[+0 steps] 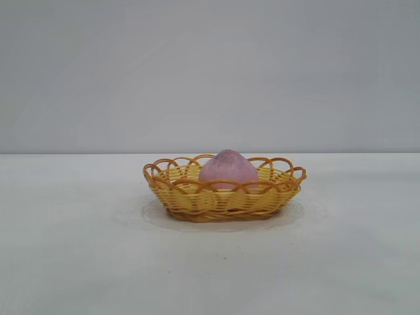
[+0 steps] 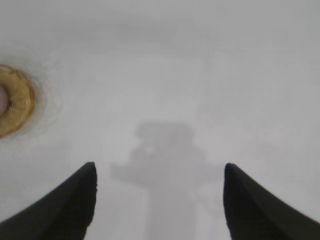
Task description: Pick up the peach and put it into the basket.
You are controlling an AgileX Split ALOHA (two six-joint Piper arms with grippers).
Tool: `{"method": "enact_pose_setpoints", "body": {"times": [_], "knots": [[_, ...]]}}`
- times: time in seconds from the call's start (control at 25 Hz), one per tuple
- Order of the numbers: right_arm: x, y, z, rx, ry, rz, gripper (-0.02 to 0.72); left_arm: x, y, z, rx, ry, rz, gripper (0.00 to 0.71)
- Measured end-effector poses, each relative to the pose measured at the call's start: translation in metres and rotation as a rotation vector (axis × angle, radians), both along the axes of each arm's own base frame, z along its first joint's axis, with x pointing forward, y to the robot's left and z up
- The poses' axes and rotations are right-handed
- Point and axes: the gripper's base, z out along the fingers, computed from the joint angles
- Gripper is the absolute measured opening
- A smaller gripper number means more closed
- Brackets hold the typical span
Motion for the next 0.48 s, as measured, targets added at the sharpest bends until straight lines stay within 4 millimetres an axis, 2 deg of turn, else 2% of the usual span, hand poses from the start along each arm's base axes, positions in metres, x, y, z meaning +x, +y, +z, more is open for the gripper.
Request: {"method": "enact_pose_setpoints", "body": {"times": [0.24,0.48], "knots": [[-0.072,-0.001,-0.030,-0.003,-0.066,-0.002,0.459,0.000,0.000,0.000,0.000,0.000,0.000,0.408],[-0.122,-0.001,-0.061,-0.002,-0.130,-0.007,0.459,0.000,0.000,0.000,0.000,0.000,0.000,0.408]]}}
